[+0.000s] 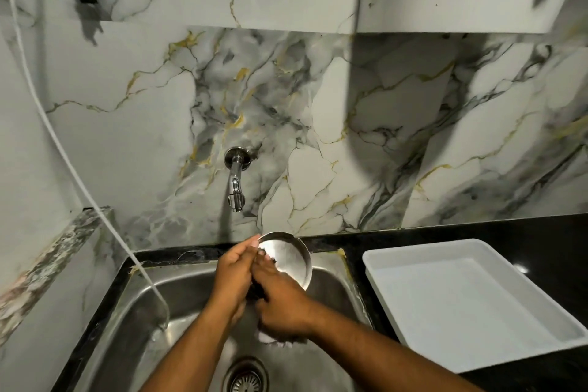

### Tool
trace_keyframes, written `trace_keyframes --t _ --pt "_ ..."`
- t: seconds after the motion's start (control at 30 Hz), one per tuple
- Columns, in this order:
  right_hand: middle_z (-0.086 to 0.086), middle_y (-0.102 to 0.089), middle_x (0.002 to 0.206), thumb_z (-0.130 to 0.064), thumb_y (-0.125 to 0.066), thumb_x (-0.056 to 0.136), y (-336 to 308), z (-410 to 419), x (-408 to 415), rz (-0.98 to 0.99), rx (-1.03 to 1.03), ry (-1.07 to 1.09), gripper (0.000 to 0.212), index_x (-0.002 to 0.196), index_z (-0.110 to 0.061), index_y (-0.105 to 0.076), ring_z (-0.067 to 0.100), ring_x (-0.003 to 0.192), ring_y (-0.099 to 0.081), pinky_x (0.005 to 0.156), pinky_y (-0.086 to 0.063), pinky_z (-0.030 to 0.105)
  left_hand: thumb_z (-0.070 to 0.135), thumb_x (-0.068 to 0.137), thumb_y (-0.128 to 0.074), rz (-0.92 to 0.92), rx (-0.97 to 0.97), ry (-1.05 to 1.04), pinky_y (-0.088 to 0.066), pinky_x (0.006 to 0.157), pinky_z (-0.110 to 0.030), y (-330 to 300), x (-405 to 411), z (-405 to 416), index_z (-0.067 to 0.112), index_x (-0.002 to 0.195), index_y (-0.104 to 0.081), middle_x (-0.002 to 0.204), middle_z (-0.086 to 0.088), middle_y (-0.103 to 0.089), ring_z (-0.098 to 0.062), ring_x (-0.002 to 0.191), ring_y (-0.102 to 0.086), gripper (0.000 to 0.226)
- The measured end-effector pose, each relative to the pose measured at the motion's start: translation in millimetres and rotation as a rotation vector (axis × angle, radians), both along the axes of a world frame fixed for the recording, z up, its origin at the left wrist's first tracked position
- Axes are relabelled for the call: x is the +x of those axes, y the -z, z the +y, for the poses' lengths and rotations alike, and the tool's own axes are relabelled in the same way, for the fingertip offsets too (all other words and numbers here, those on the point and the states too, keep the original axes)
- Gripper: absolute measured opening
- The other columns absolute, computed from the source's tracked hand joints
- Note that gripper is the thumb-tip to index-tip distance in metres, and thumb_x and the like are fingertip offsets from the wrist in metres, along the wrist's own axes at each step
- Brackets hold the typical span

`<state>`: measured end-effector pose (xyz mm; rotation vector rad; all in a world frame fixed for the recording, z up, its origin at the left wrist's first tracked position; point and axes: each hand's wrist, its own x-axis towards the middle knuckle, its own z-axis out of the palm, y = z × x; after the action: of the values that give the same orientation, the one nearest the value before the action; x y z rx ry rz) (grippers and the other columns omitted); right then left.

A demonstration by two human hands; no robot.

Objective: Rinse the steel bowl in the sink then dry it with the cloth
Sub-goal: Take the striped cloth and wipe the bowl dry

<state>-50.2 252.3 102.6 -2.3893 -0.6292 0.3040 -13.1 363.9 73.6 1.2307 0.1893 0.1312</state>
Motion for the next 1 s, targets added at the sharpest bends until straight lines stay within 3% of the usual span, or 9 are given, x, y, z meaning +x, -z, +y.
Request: trace_keyframes --t 0.1,0.2,0.4,0.5,0.6,0.7,0.87,0.93,1.0 --pt "0.016 -0.062 0.125 -0.003 -0.052 0.08 -10.8 -4.3 -13.2 0.022 -0.076 -0.114 0.048 0.127 -0.015 -0.055 0.033 0.113 -0.058 0.099 -0.051 0.042 0.017 0.094 -0.058 -0.04 0.196 -0.028 -0.053 0.074 -0.029 0.0 -3.0 9.6 0.019 0.096 -0.075 0.084 -0.001 -0.076 -0.018 0.078 -0.067 0.017" --pt "0.017 -0.068 0.112 -0.002 -0.051 0.083 -25.3 -10.0 -15.7 -0.001 -0.242 -0.227 0.043 0.123 -0.015 -0.063 0.034 0.102 -0.06 0.087 -0.052 0.041 0.018 0.092 -0.062 -0.06 0.35 -0.018 -0.05 0.069 -0.018 0.8 -7.1 15.7 0.026 0.087 -0.075 0.08 0.009 -0.078 -0.008 0.083 -0.07 0.016" --pt "0.011 -0.067 0.126 -0.004 -0.057 0.088 -45.9 -27.2 -8.2 -0.017 -0.591 -0.324 0.044 0.126 -0.023 -0.066 0.032 0.112 -0.061 0.094 -0.051 0.036 0.015 0.091 -0.063 -0.099 0.585 0.083 -0.053 0.077 -0.028 4.4 -10.5 8.8 0.029 0.084 -0.075 0.088 0.004 -0.076 -0.012 0.085 -0.069 0.019" --pt "0.011 -0.071 0.12 -0.001 -0.056 0.084 -58.3 -36.8 -1.2 -0.042 -0.416 -0.187 0.041 0.116 -0.022 -0.072 0.028 0.104 -0.065 0.092 -0.054 0.034 0.022 0.092 -0.061 -0.058 0.551 0.026 -0.05 0.072 -0.026 -1.5 -7.2 9.9 0.034 0.08 -0.072 0.087 0.006 -0.075 -0.012 0.083 -0.068 0.02" --pt "0.013 -0.074 0.112 0.007 -0.047 0.085 -57.5 -54.2 7.6 0.132 0.168 0.122 0.044 0.111 -0.016 -0.074 0.032 0.095 -0.07 0.086 -0.057 0.042 0.024 0.095 -0.056 0.015 0.474 -0.015 -0.045 0.062 -0.023 -10.8 -4.9 15.8 0.029 0.08 -0.069 0.083 0.004 -0.072 -0.015 0.077 -0.064 0.021" --pt "0.001 -0.064 0.133 0.004 -0.047 0.089 -34.5 -59.5 4.0 0.012 0.502 0.421 0.052 0.131 -0.023 -0.062 0.017 0.114 -0.064 0.097 -0.052 0.031 0.021 0.099 -0.047 0.259 0.171 -0.074 -0.05 0.059 -0.029 -12.9 -4.1 21.6 0.02 0.094 -0.066 0.088 -0.007 -0.069 -0.022 0.075 -0.063 0.02" --pt "0.001 -0.022 0.161 -0.002 -0.048 0.083 23.7 -41.8 -29.2 -0.481 0.26 0.346 0.077 0.152 -0.016 -0.018 0.019 0.149 -0.024 0.118 -0.034 0.042 0.0 0.088 -0.053 0.458 -0.277 0.007 -0.059 0.046 -0.039 -23.9 -8.3 8.6 0.006 0.093 -0.065 0.067 -0.017 -0.075 -0.032 0.072 -0.069 0.014" --pt "0.015 -0.017 0.158 0.006 -0.06 0.071 36.6 -33.2 -30.6 -0.702 0.125 0.218 0.09 0.151 -0.002 -0.019 0.032 0.15 -0.008 0.115 -0.03 0.052 0.001 0.088 -0.054 0.437 -0.299 0.034 -0.056 0.041 -0.032 -30.6 -10.1 -2.8 0.005 0.088 -0.065 0.059 -0.015 -0.073 -0.027 0.057 -0.07 0.012" --pt "0.024 -0.028 0.153 0.007 -0.061 0.071 39.2 -25.3 -31.1 -0.855 0.022 0.101 0.078 0.145 0.002 -0.035 0.041 0.146 -0.019 0.109 -0.036 0.055 0.002 0.089 -0.053 0.406 -0.298 0.021 -0.052 0.036 -0.025 -36.0 -9.6 -10.5 0.003 0.08 -0.065 0.051 -0.012 -0.07 -0.022 0.043 -0.067 0.015"
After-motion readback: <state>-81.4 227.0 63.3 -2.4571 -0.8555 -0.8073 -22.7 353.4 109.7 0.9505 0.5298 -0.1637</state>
